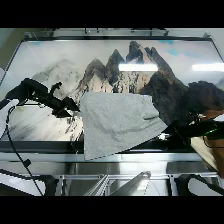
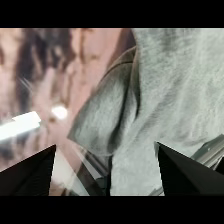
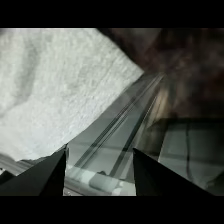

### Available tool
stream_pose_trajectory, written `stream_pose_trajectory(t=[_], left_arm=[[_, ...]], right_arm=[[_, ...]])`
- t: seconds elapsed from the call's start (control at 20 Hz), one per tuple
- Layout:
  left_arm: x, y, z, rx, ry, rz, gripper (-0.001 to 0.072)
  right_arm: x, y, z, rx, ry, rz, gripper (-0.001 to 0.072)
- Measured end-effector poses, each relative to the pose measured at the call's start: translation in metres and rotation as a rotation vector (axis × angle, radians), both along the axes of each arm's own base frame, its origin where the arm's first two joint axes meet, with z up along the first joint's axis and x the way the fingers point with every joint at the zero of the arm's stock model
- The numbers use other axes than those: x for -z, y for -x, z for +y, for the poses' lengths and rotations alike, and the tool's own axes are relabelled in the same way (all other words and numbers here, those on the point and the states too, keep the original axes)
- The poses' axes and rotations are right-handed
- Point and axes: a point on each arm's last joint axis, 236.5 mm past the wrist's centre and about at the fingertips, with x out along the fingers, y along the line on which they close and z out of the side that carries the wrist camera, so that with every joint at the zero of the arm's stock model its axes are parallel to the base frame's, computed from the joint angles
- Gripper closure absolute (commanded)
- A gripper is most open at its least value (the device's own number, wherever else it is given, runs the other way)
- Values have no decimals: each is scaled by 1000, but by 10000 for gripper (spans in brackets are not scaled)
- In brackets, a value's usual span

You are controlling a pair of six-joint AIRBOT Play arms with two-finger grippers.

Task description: Fold the shirts.

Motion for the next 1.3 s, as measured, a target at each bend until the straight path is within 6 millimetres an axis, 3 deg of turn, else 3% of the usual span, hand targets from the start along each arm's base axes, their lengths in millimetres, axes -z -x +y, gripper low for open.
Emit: stream_pose_trajectory(t=[0.25, 0.3, 0.35, 0.5, 0.6, 0.65, 0.75, 0.85, 0.95, 1.05, 1.1, 1.2, 1.3], left_arm=[[15, -29, 4, -106, -41, -99, 469], [17, -37, 6, -128, -52, -123, 589], [19, -43, 8, -145, -63, -145, 687], [17, -55, 10, -173, -80, -191, 688], [0, -65, 16, -194, -89, -248, 688], [-17, -72, 20, -206, -87, -292, 688], [-72, -89, 35, -238, -89, -420, 688], [-157, -105, 62, -289, -110, -616, 688], [-260, -104, 96, -359, -159, -854, 686], [-361, -82, 124, -427, -228, -1089, 685], [-405, -65, 131, -449, -264, -1192, 685], [-470, -28, 131, -458, -320, -1342, 685], [-515, 6, 121, -448, -360, -1454, 685]], right_arm=[[16, -10, 26, 13, -19, 12, 255], [19, -15, 34, 16, -33, 3, 319], [22, -19, 42, 10, -45, -12, 676], [26, -45, 59, 18, -75, -131, 698], [14, -68, 62, 23, -101, -239, 698], [-8, -85, 64, 43, -154, -306, 698], [-75, -118, 59, 61, -266, -480, 698], [-165, -159, 23, 144, -311, -726, 698], [-263, -179, -30, 227, -294, -973, 698], [-347, -174, -70, 272, -257, -1158, 698], [-379, -165, -78, 263, -243, -1226, 698], [-424, -147, -80, 228, -255, -1314, 697], [-452, -125, -66, 159, -317, -1371, 698]])
